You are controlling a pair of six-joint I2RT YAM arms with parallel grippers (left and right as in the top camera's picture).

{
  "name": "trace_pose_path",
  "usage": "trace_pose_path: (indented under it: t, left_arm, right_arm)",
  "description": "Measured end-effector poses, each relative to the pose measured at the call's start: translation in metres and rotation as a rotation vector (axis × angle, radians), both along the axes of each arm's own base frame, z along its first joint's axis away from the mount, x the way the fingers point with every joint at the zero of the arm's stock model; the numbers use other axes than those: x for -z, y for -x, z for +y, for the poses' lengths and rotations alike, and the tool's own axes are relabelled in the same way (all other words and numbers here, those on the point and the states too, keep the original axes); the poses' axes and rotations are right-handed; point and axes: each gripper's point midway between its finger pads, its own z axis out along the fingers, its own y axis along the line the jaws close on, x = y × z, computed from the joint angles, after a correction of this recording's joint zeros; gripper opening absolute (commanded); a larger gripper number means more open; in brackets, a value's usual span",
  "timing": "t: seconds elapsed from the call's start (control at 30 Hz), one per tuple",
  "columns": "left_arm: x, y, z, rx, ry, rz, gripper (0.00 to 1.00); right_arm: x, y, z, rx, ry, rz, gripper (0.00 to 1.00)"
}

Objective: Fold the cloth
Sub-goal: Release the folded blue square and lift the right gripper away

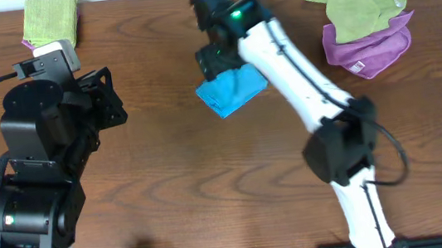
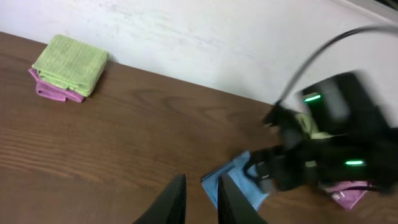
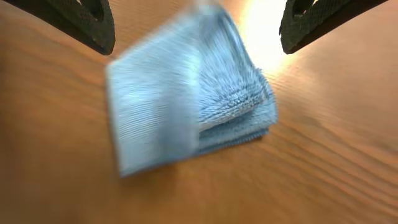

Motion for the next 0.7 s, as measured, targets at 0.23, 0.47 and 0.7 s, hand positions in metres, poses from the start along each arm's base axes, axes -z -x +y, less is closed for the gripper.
trace_pose_path:
  t: [0.23,0.47,0.7]
  left_arm:
    - [0.006,-0.005,-0.001,-0.003,0.001,0.021,0.19]
    - [0.028,-0.020,-0.003,-0.004,-0.002,0.092,0.49]
    - [0.109,-0.049,-0.023,0.069,0.060,0.321,0.95]
  right_arm:
    - [-0.050,0.004,0.001,-0.069,-0.111,-0.066,0.72]
    - [-0.005,-0.001,-0.016,-0.050,-0.060,0.047,0.01]
    - [0.058,-0.016,-0.035,-0.001,-0.014,0.148,0.01]
